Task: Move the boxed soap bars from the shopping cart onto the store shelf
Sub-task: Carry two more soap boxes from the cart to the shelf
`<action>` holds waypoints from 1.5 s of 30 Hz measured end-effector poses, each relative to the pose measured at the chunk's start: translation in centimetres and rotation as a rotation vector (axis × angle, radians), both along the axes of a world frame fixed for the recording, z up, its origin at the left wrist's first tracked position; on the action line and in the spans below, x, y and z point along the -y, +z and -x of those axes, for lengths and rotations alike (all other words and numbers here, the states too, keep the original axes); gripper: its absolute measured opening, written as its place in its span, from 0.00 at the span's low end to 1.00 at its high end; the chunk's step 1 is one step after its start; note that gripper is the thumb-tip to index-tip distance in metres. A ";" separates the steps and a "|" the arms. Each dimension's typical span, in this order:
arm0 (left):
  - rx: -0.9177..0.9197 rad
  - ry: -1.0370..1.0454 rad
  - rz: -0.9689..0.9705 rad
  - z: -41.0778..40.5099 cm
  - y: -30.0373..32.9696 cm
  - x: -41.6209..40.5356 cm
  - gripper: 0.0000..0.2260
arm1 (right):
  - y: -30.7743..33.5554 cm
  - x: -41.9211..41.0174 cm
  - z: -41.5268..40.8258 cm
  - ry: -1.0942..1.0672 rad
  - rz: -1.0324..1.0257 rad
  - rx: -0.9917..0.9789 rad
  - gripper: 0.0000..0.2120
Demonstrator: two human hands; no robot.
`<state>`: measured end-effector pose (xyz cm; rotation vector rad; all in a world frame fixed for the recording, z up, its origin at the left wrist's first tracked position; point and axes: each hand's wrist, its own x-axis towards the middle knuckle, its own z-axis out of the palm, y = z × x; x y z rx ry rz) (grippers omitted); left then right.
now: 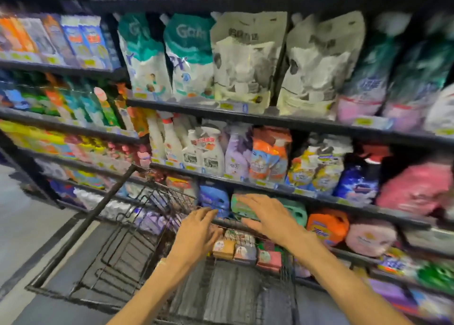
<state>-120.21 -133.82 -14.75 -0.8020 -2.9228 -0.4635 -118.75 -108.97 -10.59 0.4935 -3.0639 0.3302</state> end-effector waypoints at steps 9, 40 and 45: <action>0.222 -0.199 0.062 7.9 -11.8 -8.2 0.26 | -8.9 -7.2 2.3 -0.279 0.033 0.226 0.29; 0.497 -0.125 0.377 17.9 -47.5 -13.5 0.32 | -40.2 -6.2 2.8 -0.652 0.040 0.469 0.25; 0.514 -0.207 0.340 17.4 -47.6 -12.0 0.30 | -43.2 -7.5 7.3 -0.713 -0.064 0.562 0.19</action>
